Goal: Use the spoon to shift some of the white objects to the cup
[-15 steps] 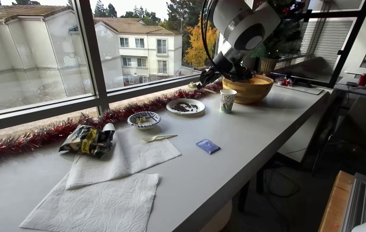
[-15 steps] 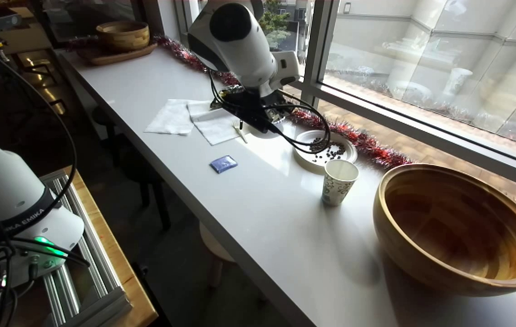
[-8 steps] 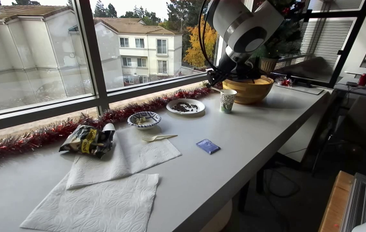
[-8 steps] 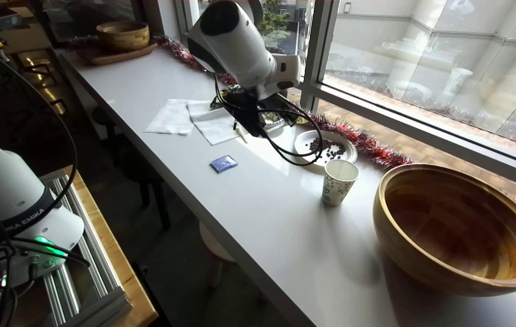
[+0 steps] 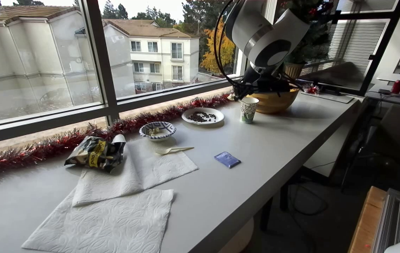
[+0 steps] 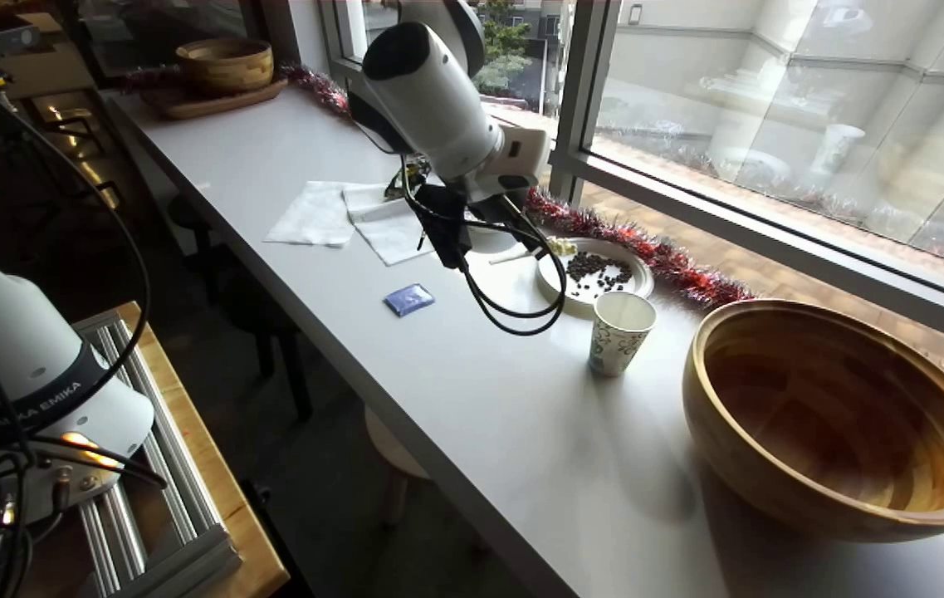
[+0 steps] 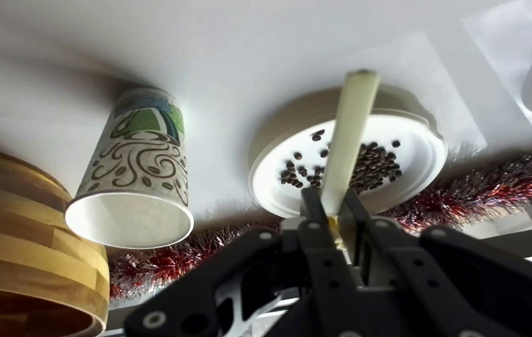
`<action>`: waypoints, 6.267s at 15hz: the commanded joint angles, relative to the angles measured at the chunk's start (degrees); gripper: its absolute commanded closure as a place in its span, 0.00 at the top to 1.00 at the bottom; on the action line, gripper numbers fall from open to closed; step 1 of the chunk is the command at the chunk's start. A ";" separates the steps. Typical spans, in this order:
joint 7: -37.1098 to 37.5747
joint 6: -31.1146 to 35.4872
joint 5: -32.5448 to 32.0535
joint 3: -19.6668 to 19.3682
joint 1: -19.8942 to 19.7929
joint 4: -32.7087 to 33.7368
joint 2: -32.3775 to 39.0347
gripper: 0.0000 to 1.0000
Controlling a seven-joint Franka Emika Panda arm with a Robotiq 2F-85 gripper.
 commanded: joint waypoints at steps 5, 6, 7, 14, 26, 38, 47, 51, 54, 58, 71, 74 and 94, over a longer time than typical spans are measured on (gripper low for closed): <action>1.59 2.62 -0.01 -0.19 0.00 0.20 1.06 0.14; 1.62 2.63 -0.01 -0.19 0.00 0.21 1.06 0.14; 1.65 2.64 -0.01 -0.19 0.00 0.23 1.06 0.14; 2.86 7.33 -0.23 -2.04 -0.10 2.82 3.12 0.03; 7.95 15.75 -5.70 -11.46 4.56 7.47 12.19 0.03; 1.31 20.15 -2.98 -19.96 14.59 11.15 16.93 0.03; -10.70 26.35 2.82 -24.05 20.16 14.71 22.37 0.03; -16.29 29.93 4.46 -23.88 21.12 17.48 24.64 0.03; -21.01 32.33 6.12 -23.69 21.41 19.19 26.04 0.03; -28.73 36.03 9.35 -23.25 21.28 20.78 27.75 0.03; -40.06 27.24 17.21 -14.93 19.91 23.41 17.66 0.03; -43.91 21.02 21.93 -11.10 17.91 23.99 15.26 0.03; -45.27 1.39 13.16 1.74 14.38 19.31 13.23 0.03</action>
